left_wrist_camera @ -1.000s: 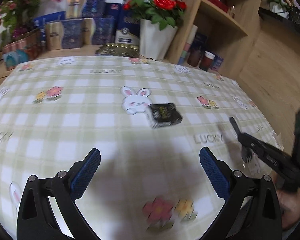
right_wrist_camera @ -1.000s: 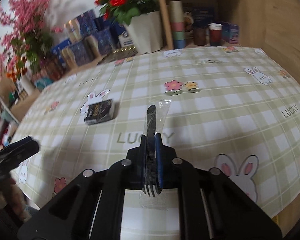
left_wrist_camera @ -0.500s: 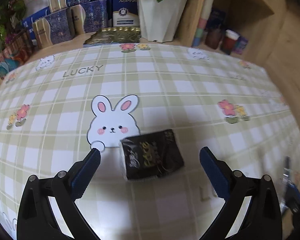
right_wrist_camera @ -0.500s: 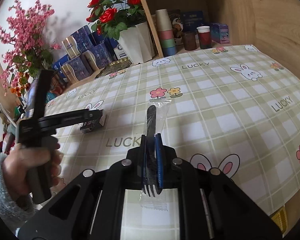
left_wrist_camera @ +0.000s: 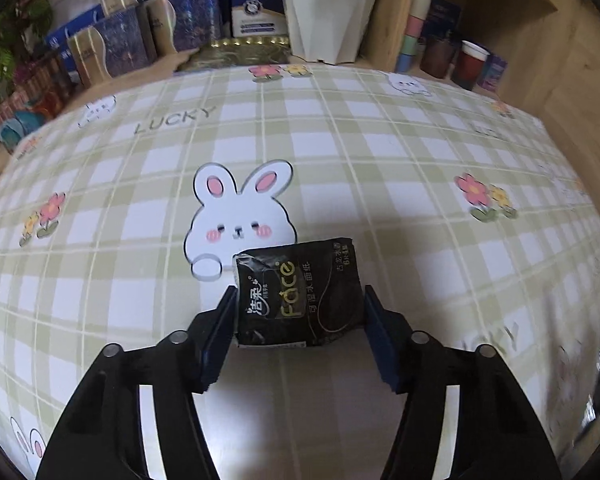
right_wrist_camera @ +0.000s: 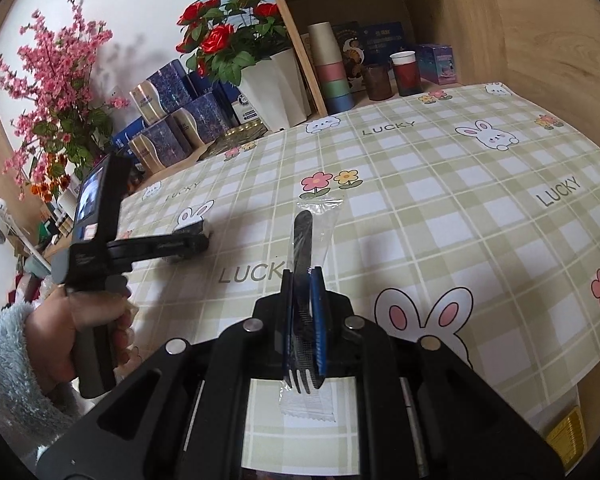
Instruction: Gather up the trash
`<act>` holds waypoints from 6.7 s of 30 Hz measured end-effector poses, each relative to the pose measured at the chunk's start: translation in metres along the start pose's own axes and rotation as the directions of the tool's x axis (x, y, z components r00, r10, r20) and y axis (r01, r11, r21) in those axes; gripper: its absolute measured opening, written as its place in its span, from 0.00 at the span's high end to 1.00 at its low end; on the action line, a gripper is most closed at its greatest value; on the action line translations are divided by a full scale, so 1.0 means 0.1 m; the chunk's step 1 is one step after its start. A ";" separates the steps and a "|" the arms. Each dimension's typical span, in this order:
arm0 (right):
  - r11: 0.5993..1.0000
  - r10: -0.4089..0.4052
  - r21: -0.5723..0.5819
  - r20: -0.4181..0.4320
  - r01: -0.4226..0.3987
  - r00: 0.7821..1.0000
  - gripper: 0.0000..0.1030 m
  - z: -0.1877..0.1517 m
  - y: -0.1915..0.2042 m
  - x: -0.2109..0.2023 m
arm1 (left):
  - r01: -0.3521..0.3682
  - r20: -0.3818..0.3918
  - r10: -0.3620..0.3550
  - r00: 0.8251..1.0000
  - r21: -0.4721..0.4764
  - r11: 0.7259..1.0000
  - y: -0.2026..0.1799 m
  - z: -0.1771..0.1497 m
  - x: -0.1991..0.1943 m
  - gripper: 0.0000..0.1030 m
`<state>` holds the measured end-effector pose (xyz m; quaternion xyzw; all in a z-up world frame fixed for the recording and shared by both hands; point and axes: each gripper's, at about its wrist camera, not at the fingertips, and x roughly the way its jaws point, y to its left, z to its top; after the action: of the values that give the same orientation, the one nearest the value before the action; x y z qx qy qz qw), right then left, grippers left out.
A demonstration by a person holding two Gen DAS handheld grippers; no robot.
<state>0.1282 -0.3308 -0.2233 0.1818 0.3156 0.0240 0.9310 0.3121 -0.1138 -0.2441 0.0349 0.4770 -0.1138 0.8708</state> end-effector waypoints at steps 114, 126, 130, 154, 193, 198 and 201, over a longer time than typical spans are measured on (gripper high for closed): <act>0.982 -0.029 -0.191 -0.120 0.005 0.992 0.06 -0.66 0.17 -0.82 | 0.129 0.213 -0.156 0.965 0.132 0.983 0.23 -2.37 -1.65 0.06; 0.957 -0.064 -0.281 0.018 0.067 0.998 0.06 0.07 0.74 -1.41 | -0.017 0.441 -0.048 0.896 0.143 0.990 0.43 -1.66 -2.77 0.06; 0.943 -0.034 -0.325 0.095 0.064 0.995 0.06 0.33 0.99 -1.72 | -0.064 0.543 -0.038 0.839 0.169 0.984 0.34 -1.44 -3.29 0.06; 0.928 0.008 -0.369 0.176 0.058 0.984 0.06 0.54 1.32 -2.18 | -0.067 0.589 0.008 0.808 0.079 0.995 0.37 -1.34 -3.91 0.06; 0.920 -0.003 -0.388 0.150 0.062 0.989 0.06 0.38 1.48 -2.04 | -0.143 0.545 0.094 0.833 0.048 0.989 0.37 -1.42 -3.78 0.06; 0.919 -0.001 -0.390 0.146 0.059 0.989 0.06 0.36 1.50 -2.03 | -0.140 0.541 0.094 0.835 0.044 0.989 0.38 -1.42 -3.78 0.06; 0.919 0.002 -0.391 0.142 0.055 0.990 0.06 0.35 1.51 -2.02 | -0.153 0.536 0.107 0.837 0.041 0.987 0.37 -1.42 -3.77 0.06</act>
<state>-0.0020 -0.2336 -0.0268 -0.0122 0.2408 0.0616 0.9685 0.0080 0.0089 -0.0070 0.0701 0.2083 -0.0790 0.9723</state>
